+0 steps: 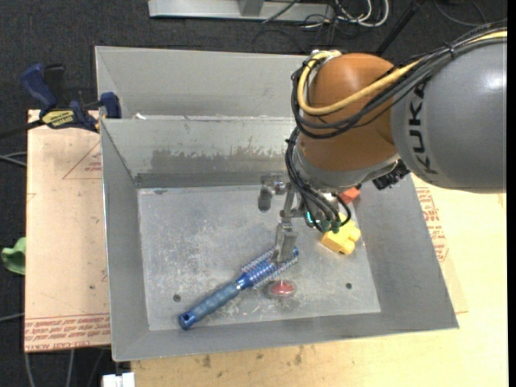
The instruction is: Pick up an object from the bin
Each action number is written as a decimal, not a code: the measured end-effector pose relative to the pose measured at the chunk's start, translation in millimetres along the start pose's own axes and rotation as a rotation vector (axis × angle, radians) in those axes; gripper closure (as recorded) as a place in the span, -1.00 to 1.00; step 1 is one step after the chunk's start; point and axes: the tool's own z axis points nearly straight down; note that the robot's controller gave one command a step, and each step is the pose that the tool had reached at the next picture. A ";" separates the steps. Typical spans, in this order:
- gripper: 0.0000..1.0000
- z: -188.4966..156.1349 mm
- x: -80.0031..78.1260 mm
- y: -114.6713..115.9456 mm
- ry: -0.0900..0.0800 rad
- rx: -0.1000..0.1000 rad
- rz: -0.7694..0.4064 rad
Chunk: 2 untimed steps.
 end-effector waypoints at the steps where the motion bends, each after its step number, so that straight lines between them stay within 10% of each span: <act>1: -1.00 120.0 46.6 -2.7 -0.001 0.001 -0.358; 2: -1.00 156.1 23.4 -8.0 -0.007 0.000 -0.357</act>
Offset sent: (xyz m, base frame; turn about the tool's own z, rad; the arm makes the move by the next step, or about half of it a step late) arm -0.0461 -0.0034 -0.1172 -0.3594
